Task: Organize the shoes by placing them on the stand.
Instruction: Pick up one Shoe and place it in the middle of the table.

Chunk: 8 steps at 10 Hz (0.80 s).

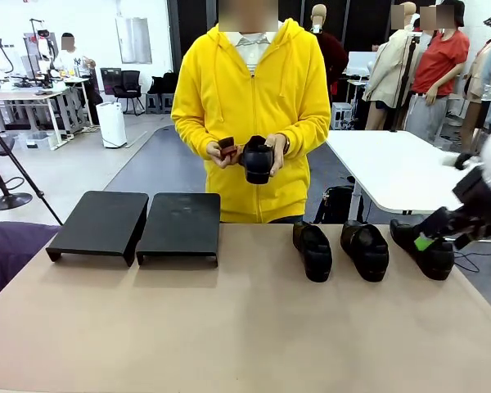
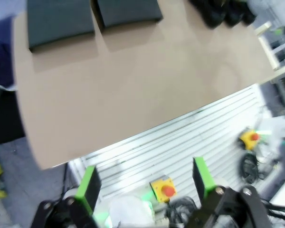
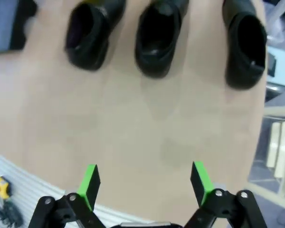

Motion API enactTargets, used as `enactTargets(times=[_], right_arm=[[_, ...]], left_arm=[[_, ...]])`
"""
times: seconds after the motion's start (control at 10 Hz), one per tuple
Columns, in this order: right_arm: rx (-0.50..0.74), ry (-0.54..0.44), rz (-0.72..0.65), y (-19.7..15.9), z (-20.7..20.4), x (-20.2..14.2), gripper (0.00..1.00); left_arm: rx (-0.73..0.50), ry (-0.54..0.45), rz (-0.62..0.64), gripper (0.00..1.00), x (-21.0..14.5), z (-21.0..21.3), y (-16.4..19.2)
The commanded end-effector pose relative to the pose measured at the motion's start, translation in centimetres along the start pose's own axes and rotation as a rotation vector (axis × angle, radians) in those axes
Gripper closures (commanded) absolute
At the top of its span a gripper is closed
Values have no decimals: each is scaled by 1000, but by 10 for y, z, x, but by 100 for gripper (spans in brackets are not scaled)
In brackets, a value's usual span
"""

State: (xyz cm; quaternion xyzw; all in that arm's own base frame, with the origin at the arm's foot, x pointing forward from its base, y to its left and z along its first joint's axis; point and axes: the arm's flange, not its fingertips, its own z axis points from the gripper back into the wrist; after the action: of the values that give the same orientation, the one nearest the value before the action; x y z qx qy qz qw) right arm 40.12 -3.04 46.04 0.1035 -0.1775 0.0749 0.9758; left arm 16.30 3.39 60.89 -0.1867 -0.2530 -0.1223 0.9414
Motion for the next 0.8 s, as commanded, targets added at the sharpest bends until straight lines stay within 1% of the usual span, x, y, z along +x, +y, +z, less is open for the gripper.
enactTargets(times=[0.0, 0.2, 0.4, 0.5, 0.7], right_arm=[[48, 19, 10, -21, -20, 52, 0], [50, 29, -1, -34, -58, 80, 0], [49, 98, 5, -45, -94, 102, 0], [92, 118, -4, -44, -101, 109, 0], [105, 147, -16, -41, -111, 116, 0]], left_arm=[[-16, -1, -11, 0, 1, 2, -1], [-16, -1, -11, 0, 1, 2, -1], [-16, -1, -11, 0, 1, 2, -1], [-16, -1, -11, 0, 1, 2, -1], [-16, -1, -11, 0, 1, 2, -1]])
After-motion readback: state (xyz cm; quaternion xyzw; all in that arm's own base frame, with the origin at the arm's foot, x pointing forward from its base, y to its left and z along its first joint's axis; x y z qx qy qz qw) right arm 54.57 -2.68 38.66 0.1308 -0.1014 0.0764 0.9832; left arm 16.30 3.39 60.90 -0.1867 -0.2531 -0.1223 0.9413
